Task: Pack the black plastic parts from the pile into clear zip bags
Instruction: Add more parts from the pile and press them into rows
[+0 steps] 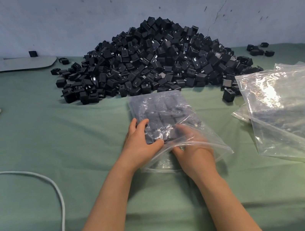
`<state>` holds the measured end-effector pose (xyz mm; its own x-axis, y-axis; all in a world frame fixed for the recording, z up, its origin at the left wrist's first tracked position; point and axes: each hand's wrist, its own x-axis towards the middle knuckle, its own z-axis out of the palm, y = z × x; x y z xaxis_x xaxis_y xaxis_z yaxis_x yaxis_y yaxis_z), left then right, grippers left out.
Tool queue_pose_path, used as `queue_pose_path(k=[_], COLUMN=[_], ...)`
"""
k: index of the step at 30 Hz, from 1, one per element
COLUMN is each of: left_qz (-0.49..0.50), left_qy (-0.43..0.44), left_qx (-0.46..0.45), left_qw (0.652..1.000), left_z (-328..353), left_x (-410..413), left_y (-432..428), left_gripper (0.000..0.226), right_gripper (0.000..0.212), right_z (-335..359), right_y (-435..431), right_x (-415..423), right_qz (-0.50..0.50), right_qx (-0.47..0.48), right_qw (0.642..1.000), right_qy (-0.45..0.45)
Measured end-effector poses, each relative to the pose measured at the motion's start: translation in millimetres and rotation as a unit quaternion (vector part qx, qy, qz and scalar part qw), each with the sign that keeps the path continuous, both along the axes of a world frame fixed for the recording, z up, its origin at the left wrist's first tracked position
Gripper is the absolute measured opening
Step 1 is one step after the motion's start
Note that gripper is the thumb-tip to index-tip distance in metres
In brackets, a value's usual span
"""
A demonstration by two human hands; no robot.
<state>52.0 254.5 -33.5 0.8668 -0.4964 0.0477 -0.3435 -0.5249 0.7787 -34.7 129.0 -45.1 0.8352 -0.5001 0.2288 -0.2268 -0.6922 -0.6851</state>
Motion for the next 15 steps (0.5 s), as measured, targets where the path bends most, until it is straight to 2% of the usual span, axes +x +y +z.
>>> queue_pose_path(k=[8,15], left_qz=[-0.001,0.002], left_qy=[0.002,0.004], left_qx=[0.002,0.005], left_qw=[1.0,1.0], left_z=[-1.4,-4.1], left_x=[1.7,2.8], left_y=[-1.8,-3.1], left_gripper=[0.079,0.082], right_gripper=[0.047,0.041], right_z=[1.1,0.1], right_y=[0.1,1.6], right_x=[-1.0,-1.5], right_qz=[0.018,0.019], right_qx=[-0.007,0.011], right_qw=[1.0,0.999], right_qy=[-0.01,-0.027])
